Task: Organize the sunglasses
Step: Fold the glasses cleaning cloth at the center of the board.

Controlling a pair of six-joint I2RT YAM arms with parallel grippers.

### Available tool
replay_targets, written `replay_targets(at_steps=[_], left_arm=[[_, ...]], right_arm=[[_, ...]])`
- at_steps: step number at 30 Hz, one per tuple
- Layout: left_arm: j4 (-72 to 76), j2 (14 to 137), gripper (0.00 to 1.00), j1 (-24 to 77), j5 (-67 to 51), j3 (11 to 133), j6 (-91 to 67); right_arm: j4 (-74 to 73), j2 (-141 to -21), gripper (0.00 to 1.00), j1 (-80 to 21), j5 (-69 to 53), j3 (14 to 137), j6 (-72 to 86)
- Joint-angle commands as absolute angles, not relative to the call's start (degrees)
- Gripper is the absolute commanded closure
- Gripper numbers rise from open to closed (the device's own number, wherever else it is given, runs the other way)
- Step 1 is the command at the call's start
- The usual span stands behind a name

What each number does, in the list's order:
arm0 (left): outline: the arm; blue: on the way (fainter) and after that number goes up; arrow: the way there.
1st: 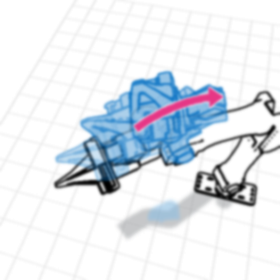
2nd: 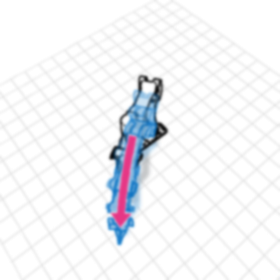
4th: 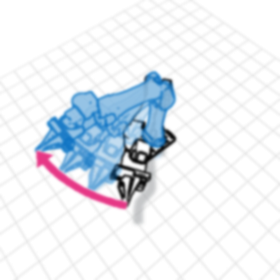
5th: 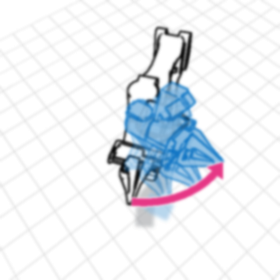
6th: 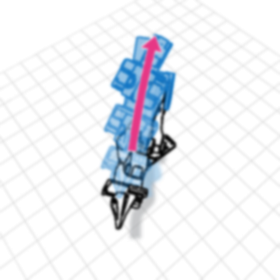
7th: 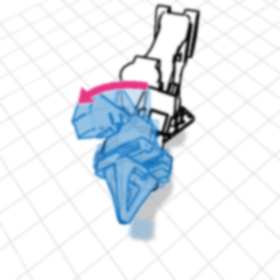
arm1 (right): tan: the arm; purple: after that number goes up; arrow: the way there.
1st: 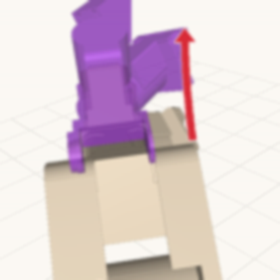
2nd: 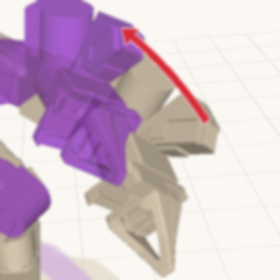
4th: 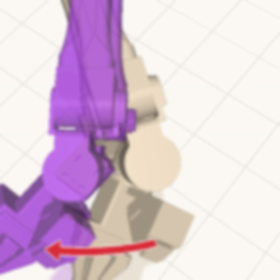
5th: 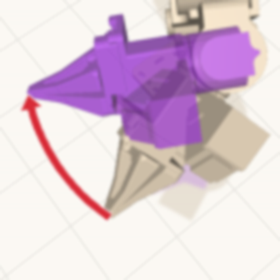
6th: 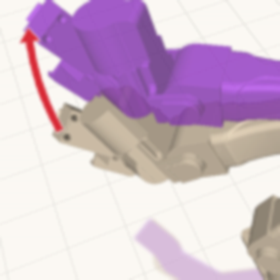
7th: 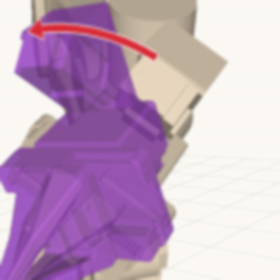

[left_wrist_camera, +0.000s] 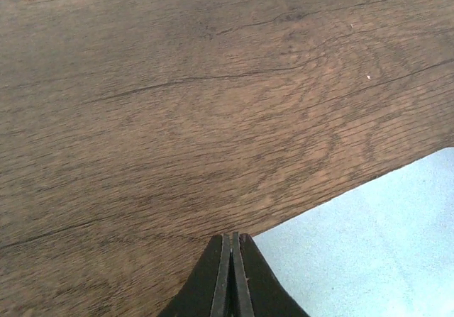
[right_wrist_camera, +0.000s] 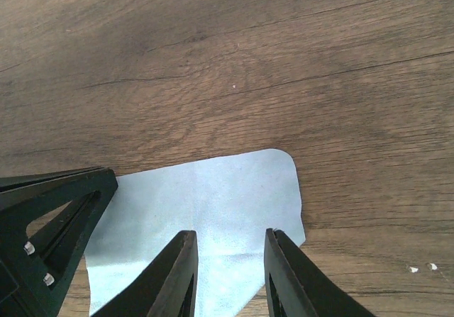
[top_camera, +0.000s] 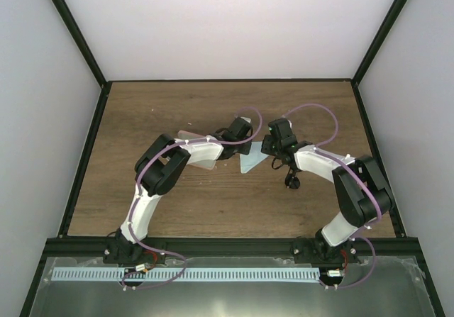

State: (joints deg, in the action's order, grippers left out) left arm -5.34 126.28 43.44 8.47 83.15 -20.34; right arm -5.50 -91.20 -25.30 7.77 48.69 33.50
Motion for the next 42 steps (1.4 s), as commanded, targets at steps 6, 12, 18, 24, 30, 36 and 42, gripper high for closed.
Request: replay_targets(at_steps=[6, 12, 18, 24, 30, 36, 42], left_arm=[[-8.05, 125.29, 0.76, 43.83, 8.29, 81.88, -19.87], [-8.16, 124.11, 0.68, 43.82, 9.48, 80.92, -19.74], [-7.75, 123.28, 0.67, 43.81, 8.85, 79.43, -20.26], [-7.94, 122.24, 0.65, 43.79, 9.73, 78.00, -20.08], [-7.85, 122.67, 0.68, 43.88, 8.27, 78.02, -20.13], [-7.87, 124.12, 0.69, 43.79, 6.45, 79.19, -20.32], [-8.09, 125.16, 0.70, 43.86, 6.22, 79.95, -20.13]], right_arm=[[-5.19, -90.48, 0.72, -25.14, 8.66, 48.74, 33.75], [-5.19, -90.62, 0.71, -25.16, 8.66, 48.78, 33.66], [-5.10, -90.70, 0.71, -25.15, 8.51, 48.76, 33.66], [-5.10, -90.55, 0.71, -25.18, 8.14, 48.78, 33.68], [-5.18, -90.44, 0.71, -25.16, 8.04, 48.69, 33.75], [-5.18, -90.36, 0.71, -25.14, 7.91, 48.69, 33.67], [-5.14, -90.40, 0.72, -25.14, 7.73, 48.69, 33.66]])
